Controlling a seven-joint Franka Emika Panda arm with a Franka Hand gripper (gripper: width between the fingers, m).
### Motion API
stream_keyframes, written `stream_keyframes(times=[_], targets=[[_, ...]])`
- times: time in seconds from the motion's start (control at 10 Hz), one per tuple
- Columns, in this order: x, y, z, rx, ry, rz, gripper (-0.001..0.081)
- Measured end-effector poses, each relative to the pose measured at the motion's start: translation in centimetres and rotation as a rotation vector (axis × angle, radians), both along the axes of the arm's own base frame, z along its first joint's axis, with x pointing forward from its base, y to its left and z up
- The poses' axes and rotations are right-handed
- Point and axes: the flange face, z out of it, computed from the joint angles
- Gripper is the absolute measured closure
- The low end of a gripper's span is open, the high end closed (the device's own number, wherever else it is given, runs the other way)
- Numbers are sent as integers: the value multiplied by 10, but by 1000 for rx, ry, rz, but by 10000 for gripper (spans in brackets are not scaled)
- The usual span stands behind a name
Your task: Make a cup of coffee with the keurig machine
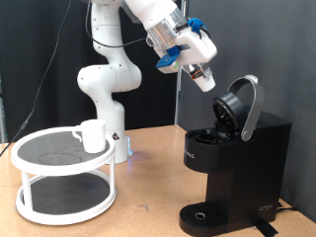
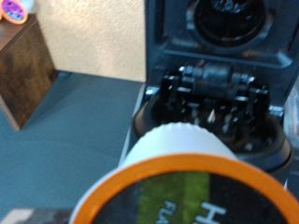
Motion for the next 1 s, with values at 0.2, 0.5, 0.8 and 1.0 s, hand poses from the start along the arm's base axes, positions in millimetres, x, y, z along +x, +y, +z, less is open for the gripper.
stream_keyframes(times=[0.2,0.5,0.8,1.0], targets=[[5,1,-19,-41,32,15,418],[12,9,-52,-84,62,39,418],[13,17,-73,-100,69,61,418],[11,24,-83,-106,77,77,418]])
